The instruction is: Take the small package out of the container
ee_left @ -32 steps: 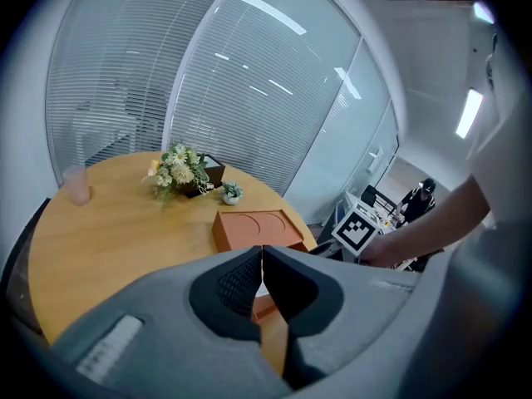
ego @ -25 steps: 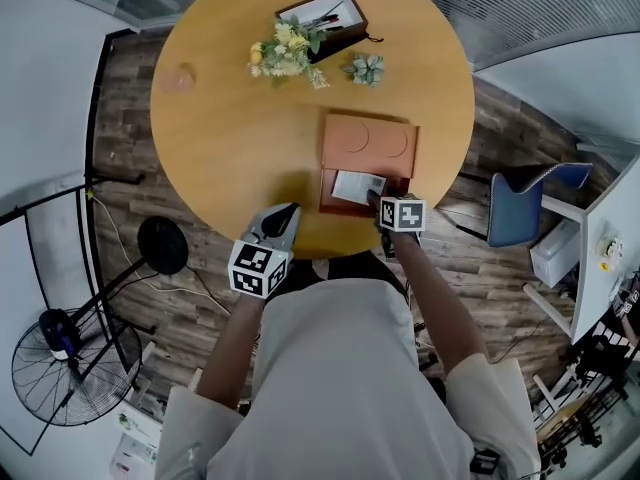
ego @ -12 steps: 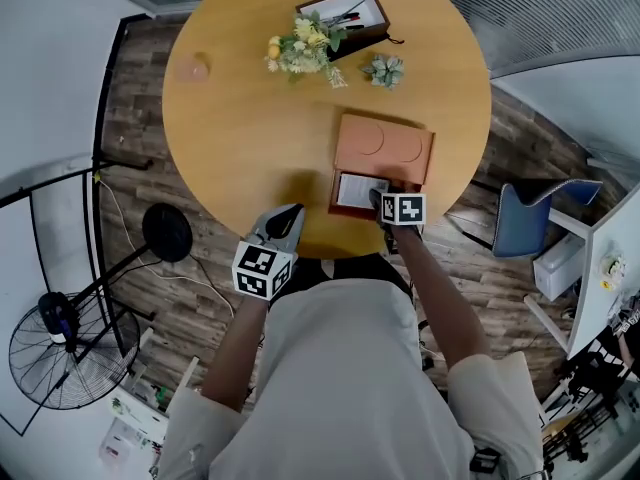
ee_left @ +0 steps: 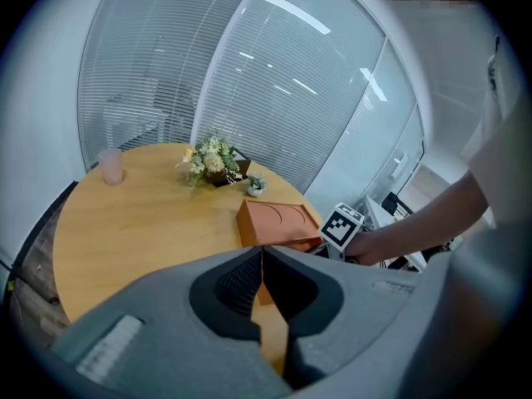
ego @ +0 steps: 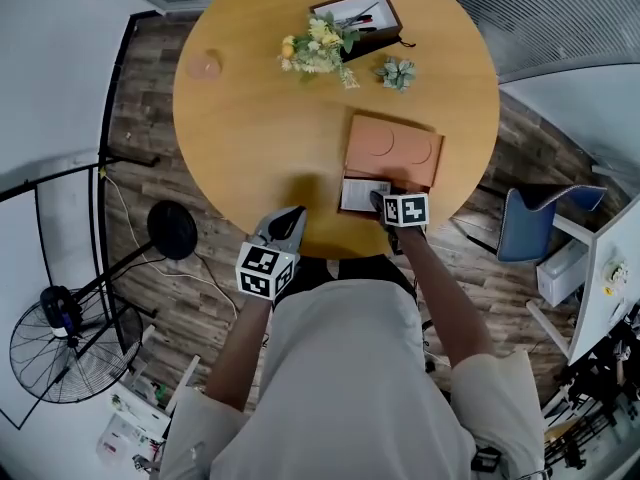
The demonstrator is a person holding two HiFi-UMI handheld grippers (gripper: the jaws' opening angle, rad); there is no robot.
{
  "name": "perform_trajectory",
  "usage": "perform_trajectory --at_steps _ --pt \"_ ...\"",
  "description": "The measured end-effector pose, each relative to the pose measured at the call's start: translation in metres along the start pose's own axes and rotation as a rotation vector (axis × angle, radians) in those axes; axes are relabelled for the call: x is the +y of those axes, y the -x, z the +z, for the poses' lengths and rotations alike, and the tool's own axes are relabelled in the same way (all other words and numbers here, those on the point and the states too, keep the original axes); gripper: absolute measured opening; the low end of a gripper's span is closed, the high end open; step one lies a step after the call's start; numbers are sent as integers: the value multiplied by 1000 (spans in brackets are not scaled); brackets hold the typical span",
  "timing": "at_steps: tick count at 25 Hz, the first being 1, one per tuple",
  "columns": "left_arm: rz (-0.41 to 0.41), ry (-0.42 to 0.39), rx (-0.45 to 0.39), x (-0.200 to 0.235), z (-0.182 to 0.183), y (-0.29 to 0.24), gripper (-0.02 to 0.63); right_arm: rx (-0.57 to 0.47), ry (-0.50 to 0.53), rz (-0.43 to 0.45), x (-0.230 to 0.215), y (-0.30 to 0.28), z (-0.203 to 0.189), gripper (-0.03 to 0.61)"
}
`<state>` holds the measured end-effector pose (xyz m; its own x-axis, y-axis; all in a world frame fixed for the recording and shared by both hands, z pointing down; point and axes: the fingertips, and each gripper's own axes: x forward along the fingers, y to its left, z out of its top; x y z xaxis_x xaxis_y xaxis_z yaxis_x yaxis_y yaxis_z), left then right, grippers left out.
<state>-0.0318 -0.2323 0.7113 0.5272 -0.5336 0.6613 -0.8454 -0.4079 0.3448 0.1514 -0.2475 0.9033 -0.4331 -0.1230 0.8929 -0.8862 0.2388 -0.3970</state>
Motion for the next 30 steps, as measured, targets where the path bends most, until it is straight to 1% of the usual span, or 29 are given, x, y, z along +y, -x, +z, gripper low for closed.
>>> perform_trajectory --at_steps 4,9,12,15,21,25,30 --pt "-10 -14 -5 -1 4 5 20 -55 -4 0 6 14 5 227" --pt "-23 -39 -27 -2 13 13 20 -181 -27 7 18 36 17 226" --pt "-33 -52 -37 -4 17 19 19 -235 1 -8 29 49 20 225" --pt "-46 -63 -41 -8 18 24 20 -263 27 -22 38 58 18 225" --pt "-71 -98 -45 -10 21 29 19 -346 36 -11 59 71 22 225" --pt "-71 -107 -47 -7 22 34 19 -360 57 28 80 71 25 225" --pt "-61 -109 -42 2 22 41 20 -339 82 21 95 60 25 220"
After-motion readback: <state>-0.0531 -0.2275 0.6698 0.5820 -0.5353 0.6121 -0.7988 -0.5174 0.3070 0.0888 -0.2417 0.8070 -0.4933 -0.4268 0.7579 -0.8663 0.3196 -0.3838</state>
